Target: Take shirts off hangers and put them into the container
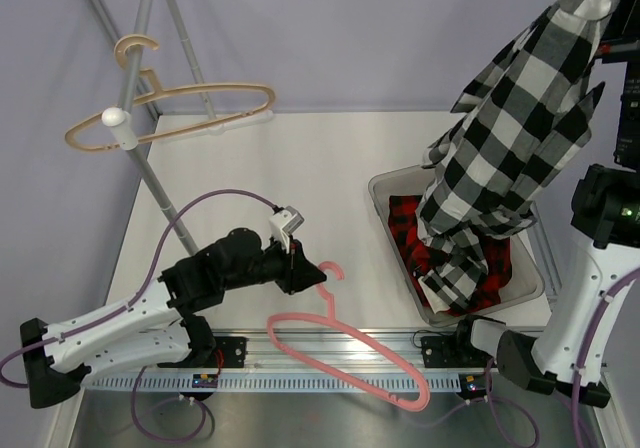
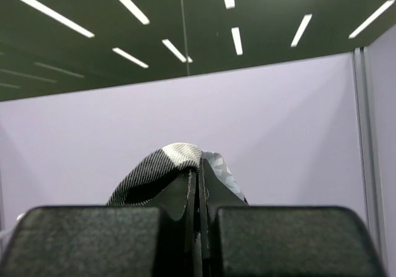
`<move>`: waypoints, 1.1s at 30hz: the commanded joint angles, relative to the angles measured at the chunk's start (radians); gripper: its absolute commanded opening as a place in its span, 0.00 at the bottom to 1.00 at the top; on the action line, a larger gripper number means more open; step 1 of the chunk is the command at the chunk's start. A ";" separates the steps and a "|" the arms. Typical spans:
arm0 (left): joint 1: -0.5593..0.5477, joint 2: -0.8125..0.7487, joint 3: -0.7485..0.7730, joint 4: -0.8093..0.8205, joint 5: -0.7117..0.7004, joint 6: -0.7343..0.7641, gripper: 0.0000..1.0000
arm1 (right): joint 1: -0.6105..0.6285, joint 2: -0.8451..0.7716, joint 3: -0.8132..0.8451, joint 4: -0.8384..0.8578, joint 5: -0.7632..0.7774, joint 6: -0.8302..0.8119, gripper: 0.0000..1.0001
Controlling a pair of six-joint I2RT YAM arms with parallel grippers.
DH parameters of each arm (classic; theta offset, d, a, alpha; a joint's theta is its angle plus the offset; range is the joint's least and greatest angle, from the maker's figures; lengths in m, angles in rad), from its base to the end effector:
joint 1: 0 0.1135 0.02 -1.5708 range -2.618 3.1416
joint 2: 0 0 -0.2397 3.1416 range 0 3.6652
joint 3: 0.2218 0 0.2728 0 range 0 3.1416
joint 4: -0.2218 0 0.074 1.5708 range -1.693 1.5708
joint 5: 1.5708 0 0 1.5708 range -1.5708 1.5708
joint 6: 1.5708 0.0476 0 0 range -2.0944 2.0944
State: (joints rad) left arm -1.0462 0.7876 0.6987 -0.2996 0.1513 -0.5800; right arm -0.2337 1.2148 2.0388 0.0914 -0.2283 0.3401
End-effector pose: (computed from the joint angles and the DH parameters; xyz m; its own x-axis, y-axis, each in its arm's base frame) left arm 0.1106 -0.2055 0.2737 -0.6659 0.0691 -0.7428 0.6702 0.4928 -0.5549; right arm 0.1451 -0.0235 0.6697 0.7576 0.1537 -0.6344 -0.1711 0.9847 0.0342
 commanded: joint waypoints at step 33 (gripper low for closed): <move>0.002 -0.070 0.320 -0.099 -0.110 0.080 0.00 | 0.023 -0.604 -0.801 -0.763 0.161 0.049 0.00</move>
State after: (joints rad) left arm -1.0462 0.7273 0.9516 -0.4145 0.0715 -0.5194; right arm -0.2157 0.6346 1.3010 -0.6281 0.0128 0.3473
